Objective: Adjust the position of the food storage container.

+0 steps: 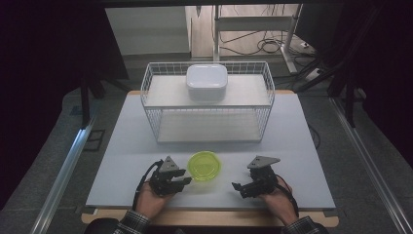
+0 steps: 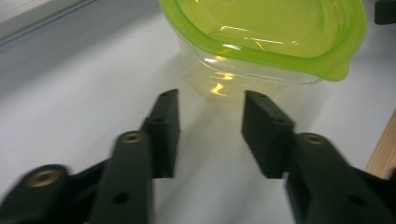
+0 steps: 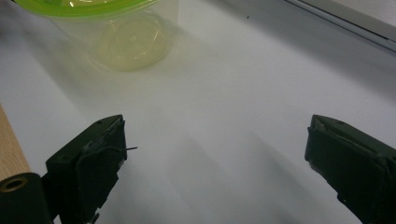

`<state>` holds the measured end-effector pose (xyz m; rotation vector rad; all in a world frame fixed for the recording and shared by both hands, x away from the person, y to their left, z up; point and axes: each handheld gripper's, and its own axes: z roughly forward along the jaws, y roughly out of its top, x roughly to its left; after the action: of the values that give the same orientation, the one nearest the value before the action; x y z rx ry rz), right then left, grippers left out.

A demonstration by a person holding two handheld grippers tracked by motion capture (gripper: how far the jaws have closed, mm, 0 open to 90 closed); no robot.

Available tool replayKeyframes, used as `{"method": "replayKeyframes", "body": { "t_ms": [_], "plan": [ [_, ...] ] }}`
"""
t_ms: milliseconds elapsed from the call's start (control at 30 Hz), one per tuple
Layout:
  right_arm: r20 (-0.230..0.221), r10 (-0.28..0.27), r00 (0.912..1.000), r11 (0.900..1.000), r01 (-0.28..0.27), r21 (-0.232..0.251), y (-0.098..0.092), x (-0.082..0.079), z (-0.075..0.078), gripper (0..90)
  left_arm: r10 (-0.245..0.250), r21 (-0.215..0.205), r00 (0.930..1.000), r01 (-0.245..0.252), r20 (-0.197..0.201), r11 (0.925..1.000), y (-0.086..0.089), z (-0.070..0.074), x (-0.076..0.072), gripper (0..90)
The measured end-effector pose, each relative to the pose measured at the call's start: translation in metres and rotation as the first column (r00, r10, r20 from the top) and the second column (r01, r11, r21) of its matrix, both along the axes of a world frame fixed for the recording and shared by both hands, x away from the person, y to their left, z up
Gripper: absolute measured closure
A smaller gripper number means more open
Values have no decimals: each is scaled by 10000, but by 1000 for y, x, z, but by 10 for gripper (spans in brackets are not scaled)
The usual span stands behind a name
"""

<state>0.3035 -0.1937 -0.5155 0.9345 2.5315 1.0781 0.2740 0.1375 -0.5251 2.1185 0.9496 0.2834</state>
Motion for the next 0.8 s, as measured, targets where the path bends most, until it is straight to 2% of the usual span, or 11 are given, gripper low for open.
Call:
{"method": "replayKeyframes", "body": {
  "t_ms": [67,267,400,467,600,800],
  "plan": [
    [5,10,10000,10000,-10,0,0,0,0,60,75,-24,9999,-74,95,10000,3,2,-2,478],
    [12,21,10000,10000,-21,9,0,0,0,60,180,-436,9998,-180,-11,9989,14,6,-8,275],
    [24,22,10000,10000,-22,18,0,0,0,60,66,-374,9999,-62,105,9993,20,6,-12,165],
    [23,21,10000,10000,-21,18,0,0,0,59,-34,-209,9999,38,168,9998,22,5,-14,106],
    [20,15,10000,10000,-15,33,0,0,0,59,66,3,9997,-66,218,10000,24,2,-16,60],
    [-28,40,10000,10000,-40,22,0,0,0,58,110,-61,9994,-108,341,9999,30,0,-21,28]
  ]
}}
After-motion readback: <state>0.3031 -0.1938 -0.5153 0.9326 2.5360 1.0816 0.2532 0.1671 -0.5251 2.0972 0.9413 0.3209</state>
